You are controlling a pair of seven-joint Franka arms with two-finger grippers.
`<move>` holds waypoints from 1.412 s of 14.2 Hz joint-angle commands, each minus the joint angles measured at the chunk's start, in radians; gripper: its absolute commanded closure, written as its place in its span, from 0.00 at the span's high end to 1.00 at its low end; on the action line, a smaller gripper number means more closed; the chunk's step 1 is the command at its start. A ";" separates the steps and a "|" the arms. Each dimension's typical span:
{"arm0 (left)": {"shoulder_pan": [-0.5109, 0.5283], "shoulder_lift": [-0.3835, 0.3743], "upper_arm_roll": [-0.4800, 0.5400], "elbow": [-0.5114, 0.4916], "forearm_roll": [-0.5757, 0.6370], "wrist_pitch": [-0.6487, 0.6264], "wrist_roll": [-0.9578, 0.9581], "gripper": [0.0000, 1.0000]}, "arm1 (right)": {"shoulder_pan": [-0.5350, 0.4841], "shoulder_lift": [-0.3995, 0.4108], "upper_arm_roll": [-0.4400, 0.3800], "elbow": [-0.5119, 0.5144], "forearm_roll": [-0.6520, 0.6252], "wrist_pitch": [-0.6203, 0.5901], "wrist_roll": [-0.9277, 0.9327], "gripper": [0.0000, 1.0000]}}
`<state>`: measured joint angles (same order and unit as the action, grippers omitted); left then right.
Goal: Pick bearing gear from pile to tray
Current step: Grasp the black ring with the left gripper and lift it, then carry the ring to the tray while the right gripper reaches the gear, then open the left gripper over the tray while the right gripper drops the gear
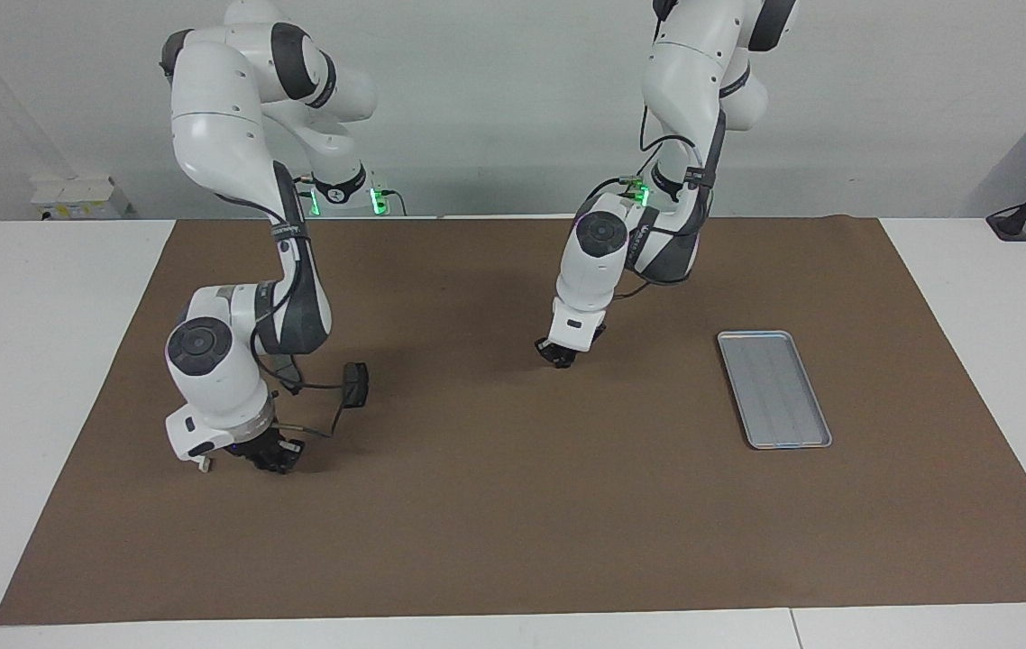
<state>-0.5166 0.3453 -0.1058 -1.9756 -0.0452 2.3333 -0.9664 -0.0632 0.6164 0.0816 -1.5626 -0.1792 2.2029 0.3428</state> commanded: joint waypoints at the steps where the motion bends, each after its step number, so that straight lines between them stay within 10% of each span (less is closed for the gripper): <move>1: 0.003 0.000 0.017 0.047 0.023 -0.090 -0.002 0.00 | -0.023 0.011 0.010 -0.001 -0.011 -0.028 0.007 0.00; 9: 0.347 -0.230 0.015 -0.008 0.061 -0.396 0.569 0.00 | -0.006 -0.110 0.055 0.154 -0.016 -0.415 -0.071 0.00; 13: 0.559 -0.255 0.015 -0.101 0.061 -0.277 0.921 0.00 | 0.008 -0.191 0.183 0.231 0.009 -0.600 -0.016 0.00; 20: 0.629 -0.256 0.015 -0.249 0.061 -0.074 0.947 0.00 | 0.270 -0.182 0.308 0.282 0.092 -0.517 0.801 0.00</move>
<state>0.0971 0.1163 -0.0817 -2.1889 0.0090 2.2274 -0.0187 0.1304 0.4083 0.3895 -1.2933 -0.1004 1.6305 0.9629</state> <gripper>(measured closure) 0.767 0.639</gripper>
